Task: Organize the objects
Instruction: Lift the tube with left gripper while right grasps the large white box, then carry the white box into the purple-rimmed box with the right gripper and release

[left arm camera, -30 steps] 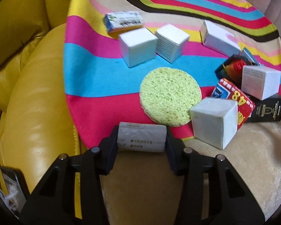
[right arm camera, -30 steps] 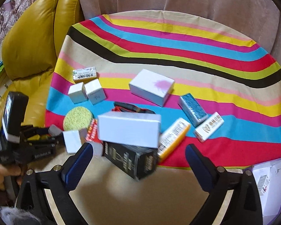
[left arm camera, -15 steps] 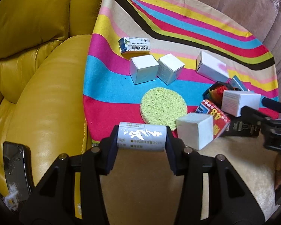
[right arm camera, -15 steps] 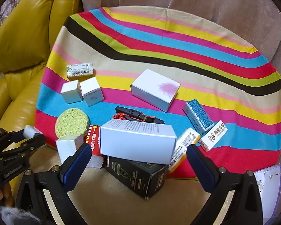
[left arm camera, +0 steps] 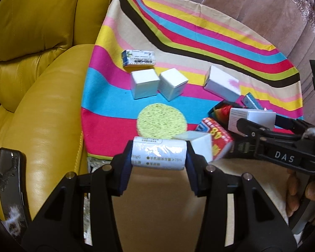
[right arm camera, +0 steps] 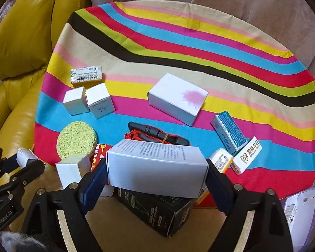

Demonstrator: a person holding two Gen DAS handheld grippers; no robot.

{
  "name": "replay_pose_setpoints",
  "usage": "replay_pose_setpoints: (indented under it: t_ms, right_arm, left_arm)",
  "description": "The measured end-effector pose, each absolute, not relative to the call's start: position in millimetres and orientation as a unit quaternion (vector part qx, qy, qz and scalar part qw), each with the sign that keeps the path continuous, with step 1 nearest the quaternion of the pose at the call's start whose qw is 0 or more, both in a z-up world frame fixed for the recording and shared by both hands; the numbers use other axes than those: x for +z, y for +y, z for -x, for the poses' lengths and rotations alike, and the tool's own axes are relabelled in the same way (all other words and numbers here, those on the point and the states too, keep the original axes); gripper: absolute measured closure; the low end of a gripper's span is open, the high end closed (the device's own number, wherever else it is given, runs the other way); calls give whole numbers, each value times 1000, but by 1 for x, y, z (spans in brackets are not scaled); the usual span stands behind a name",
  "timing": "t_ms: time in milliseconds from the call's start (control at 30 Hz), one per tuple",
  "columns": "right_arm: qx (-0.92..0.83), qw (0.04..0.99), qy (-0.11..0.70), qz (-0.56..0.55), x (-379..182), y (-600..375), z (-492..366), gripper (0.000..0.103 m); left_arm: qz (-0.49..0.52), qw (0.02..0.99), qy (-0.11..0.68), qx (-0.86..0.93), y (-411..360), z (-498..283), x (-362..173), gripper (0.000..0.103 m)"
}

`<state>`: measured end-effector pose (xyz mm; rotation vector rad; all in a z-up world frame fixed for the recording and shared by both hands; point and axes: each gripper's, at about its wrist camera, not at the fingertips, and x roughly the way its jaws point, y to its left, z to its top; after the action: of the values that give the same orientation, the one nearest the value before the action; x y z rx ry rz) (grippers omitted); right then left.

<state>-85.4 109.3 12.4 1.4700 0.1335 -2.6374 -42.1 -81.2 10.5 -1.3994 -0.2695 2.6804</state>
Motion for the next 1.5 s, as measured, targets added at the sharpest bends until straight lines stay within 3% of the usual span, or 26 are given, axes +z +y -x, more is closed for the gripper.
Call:
replay_pose_setpoints:
  t_ms: [533, 1500]
  right_arm:
    - [-907, -1, 1, -421, 44, 196, 24, 15]
    - [-881, -165, -140, -422, 24, 405, -68, 15]
  left_arm:
    - [441, 128, -57, 886, 31, 25, 34, 53]
    - [459, 276, 48, 843, 246, 19, 34, 53]
